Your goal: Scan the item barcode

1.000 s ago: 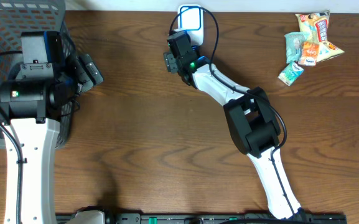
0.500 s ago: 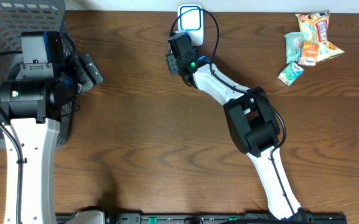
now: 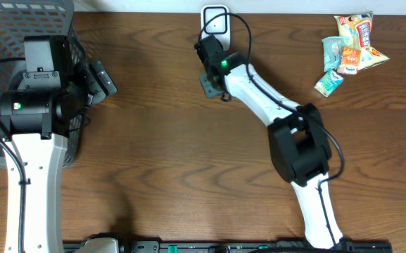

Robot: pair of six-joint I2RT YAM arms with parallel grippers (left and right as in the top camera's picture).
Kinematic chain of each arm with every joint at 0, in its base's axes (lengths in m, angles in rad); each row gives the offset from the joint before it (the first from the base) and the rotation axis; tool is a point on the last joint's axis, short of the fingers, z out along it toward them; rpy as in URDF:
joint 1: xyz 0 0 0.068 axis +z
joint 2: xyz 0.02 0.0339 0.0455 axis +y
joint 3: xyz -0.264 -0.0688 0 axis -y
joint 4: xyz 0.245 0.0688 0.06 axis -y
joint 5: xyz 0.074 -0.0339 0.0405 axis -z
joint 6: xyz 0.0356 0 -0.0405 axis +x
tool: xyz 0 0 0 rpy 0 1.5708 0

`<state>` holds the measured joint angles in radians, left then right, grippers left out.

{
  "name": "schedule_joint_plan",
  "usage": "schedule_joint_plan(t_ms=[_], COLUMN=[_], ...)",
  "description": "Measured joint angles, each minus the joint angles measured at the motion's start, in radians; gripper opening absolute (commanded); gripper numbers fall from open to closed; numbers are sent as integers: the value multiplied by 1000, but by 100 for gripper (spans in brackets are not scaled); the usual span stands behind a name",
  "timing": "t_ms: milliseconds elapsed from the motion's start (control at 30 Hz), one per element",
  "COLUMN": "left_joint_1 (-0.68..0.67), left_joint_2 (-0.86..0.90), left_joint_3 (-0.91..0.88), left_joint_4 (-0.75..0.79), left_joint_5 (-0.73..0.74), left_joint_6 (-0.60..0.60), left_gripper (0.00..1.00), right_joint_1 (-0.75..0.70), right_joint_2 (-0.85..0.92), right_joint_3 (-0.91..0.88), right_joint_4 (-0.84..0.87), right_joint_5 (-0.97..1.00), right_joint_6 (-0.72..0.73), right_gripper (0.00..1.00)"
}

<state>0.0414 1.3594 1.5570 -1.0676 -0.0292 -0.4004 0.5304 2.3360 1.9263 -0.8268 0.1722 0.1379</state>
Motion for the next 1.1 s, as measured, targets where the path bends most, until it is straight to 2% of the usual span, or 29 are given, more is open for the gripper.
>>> schedule_joint_plan(t_ms=[67, 100, 133, 167, 467, 667, 733, 767, 933, 1100], left_joint_1=[0, 0, 0, 0, 0, 0, 0, 0, 0, 0], left_joint_2=[0, 0, 0, 0, 0, 0, 0, 0, 0, 0], left_joint_3=[0, 0, 0, 0, 0, 0, 0, 0, 0, 0], left_joint_4=[0, 0, 0, 0, 0, 1, 0, 0, 0, 0], left_joint_5=[0, 0, 0, 0, 0, 0, 0, 0, 0, 0], left_joint_6=[0, 0, 0, 0, 0, 0, 0, 0, 0, 0], left_gripper=[98, 98, 98, 98, 98, 98, 98, 98, 98, 98], right_joint_1=[-6, -9, -14, -22, -97, -92, -85, -79, -62, -45], right_joint_2=[-30, -40, -50, -59, -77, -78, -78, -78, -79, -79], right_joint_3=[-2, -2, -2, -2, -2, -2, -3, -3, -3, -3], right_joint_4=[-85, -120, -146, -168, -198, -297, -323, -330, -330, -294], right_joint_5=[1, 5, 10, 26, 102, -82, -159, -209, -321, -359], right_joint_6=[-41, -57, -74, -96, -157, -156, -151, -141, -90, -39], right_gripper=[54, 67, 85, 95, 99, 99, 96, 91, 45, 12])
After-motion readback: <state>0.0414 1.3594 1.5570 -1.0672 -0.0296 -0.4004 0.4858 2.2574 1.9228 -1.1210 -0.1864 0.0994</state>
